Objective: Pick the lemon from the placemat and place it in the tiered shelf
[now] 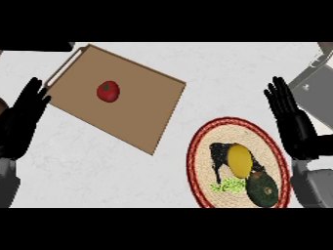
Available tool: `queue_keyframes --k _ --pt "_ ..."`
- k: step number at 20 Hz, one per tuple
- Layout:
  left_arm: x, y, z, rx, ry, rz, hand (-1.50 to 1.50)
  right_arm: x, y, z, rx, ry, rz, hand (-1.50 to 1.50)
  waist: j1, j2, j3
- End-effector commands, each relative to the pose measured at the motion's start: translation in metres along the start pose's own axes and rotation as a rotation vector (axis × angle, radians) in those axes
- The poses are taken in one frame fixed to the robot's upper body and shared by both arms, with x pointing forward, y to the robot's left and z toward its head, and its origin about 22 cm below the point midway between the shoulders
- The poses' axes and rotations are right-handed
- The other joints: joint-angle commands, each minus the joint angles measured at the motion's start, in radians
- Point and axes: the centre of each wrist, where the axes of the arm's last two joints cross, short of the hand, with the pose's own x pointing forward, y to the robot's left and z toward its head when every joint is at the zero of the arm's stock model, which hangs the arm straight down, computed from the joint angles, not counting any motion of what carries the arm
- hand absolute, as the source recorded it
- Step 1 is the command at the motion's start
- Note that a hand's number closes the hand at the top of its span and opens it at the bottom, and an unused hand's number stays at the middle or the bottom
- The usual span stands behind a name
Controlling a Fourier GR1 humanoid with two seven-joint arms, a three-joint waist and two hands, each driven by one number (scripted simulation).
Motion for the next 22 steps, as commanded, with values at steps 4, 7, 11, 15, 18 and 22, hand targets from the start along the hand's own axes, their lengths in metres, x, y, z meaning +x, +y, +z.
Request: queue_keyframes --k 4,7,11,15,18,22 --pt "0.003 -0.010 -0.012 -0.009 -0.079 -0.041 0.00 0.069 -0.037 -0.036 -0.062 -0.099 0.185 1.50 -0.009 -0.016 0.035" --pt "0.012 -0.016 -0.008 -0.038 -0.081 -0.041 0.00 0.061 -0.109 -0.007 -0.307 0.040 0.630 1.50 -0.038 -0.011 0.025" --pt "0.023 -0.027 -0.017 -0.074 -0.060 -0.035 0.00 0.037 -0.058 -0.006 -0.223 0.046 -0.065 -1.50 -0.019 -0.018 0.037" --pt "0.026 -0.036 -0.015 -0.063 -0.082 -0.040 0.00 0.072 -0.088 0.014 -0.036 -0.050 0.008 -1.50 -0.017 -0.020 0.036" --pt "0.020 -0.038 -0.018 -0.056 -0.074 -0.029 0.00 0.094 -0.089 0.024 0.058 0.011 0.095 -1.50 -0.020 -0.020 0.035" --pt "0.014 -0.032 -0.014 -0.061 -0.068 -0.038 0.00 0.111 -0.056 0.026 0.232 0.201 0.297 -1.50 -0.017 -0.022 0.033"
